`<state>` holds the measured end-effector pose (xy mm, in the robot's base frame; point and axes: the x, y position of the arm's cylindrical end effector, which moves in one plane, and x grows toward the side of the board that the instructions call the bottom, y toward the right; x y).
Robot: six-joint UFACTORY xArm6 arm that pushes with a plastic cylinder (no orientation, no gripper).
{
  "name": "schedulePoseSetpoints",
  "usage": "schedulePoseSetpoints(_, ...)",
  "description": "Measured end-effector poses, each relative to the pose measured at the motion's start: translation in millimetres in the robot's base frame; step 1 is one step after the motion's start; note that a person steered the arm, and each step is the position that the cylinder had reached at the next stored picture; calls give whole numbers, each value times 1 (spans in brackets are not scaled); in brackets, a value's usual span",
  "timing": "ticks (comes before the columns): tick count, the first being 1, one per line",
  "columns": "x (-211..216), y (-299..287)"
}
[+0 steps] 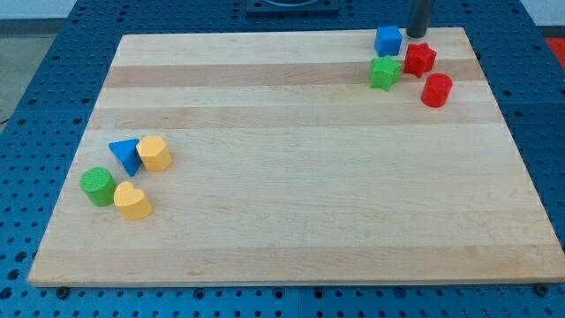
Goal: Place the the blue cube to the left of the green star
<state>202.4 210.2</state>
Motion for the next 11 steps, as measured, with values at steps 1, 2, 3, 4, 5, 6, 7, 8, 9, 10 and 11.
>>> schedulePoseSetpoints(1, 0, 0)
schedulePoseSetpoints(2, 0, 1)
schedulePoseSetpoints(3, 0, 1)
schedulePoseSetpoints(4, 3, 4)
schedulePoseSetpoints(5, 5, 19)
schedulePoseSetpoints(6, 8, -37)
schedulePoseSetpoints(7, 35, -65)
schedulePoseSetpoints(8, 36, -97)
schedulePoseSetpoints(9, 57, -170)
schedulePoseSetpoints(10, 96, -203)
schedulePoseSetpoints(11, 69, -225)
